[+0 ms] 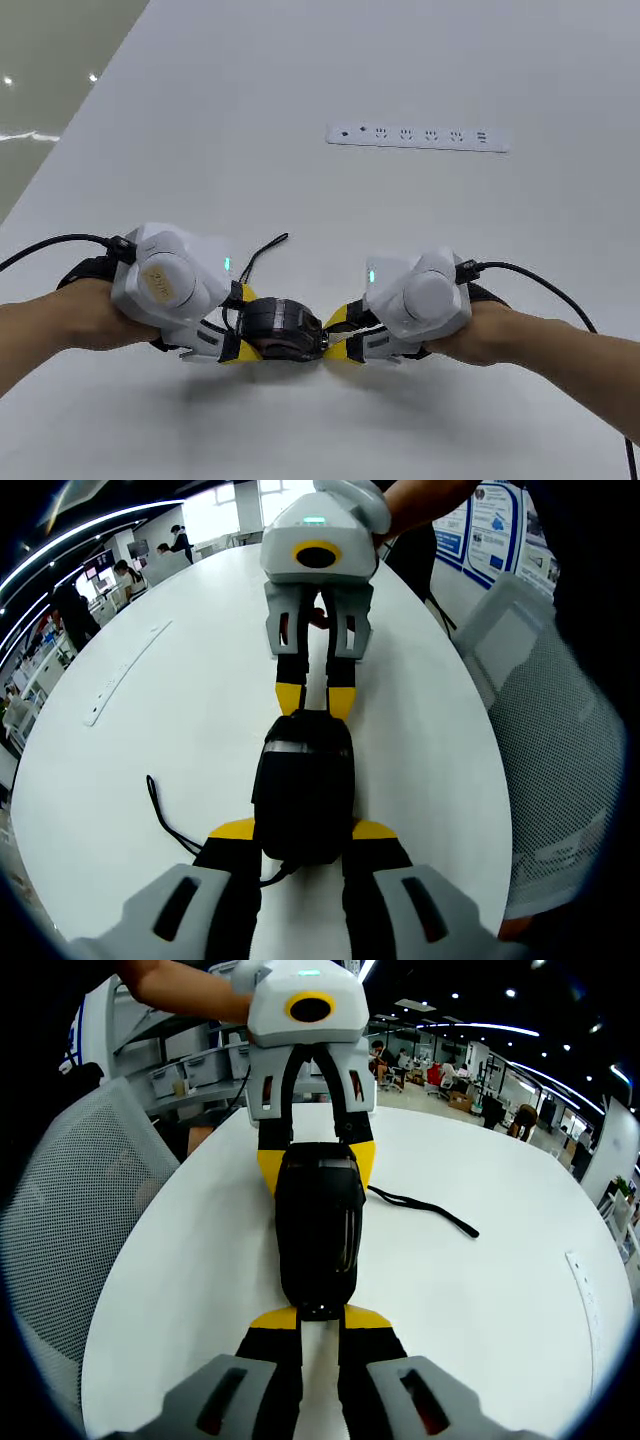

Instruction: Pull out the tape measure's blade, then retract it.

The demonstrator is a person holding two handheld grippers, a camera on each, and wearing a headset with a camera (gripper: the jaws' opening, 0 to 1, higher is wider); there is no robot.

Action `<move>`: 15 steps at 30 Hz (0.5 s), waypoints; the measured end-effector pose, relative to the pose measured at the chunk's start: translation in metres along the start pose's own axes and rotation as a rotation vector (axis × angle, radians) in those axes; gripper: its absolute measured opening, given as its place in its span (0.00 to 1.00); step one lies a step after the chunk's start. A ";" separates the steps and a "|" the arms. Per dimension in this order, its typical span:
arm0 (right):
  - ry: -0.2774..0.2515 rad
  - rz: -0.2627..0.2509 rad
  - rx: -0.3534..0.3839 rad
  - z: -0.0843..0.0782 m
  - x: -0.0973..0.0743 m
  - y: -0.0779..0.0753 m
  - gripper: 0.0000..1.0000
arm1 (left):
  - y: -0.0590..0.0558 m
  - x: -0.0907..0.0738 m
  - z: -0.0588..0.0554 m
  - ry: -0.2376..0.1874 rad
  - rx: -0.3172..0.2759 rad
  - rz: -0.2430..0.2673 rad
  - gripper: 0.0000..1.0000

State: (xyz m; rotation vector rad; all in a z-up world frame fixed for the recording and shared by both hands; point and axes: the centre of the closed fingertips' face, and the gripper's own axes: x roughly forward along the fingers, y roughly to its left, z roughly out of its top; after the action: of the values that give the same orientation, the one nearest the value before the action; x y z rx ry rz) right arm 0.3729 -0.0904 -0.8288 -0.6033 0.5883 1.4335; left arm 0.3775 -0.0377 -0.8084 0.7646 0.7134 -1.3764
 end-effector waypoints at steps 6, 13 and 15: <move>0.000 0.001 -0.007 0.000 -0.001 0.000 0.11 | 0.000 0.000 -0.001 0.001 -0.001 0.003 0.25; -0.001 -0.001 -0.013 0.001 -0.001 0.001 0.11 | -0.001 0.000 -0.002 0.002 0.001 0.003 0.25; -0.001 -0.001 -0.013 0.001 -0.001 0.001 0.11 | -0.001 0.000 -0.002 0.001 0.001 0.003 0.25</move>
State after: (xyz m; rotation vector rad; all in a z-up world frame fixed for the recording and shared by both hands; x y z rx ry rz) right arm 0.3717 -0.0909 -0.8275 -0.6130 0.5776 1.4378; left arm 0.3764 -0.0365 -0.8099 0.7672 0.7120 -1.3735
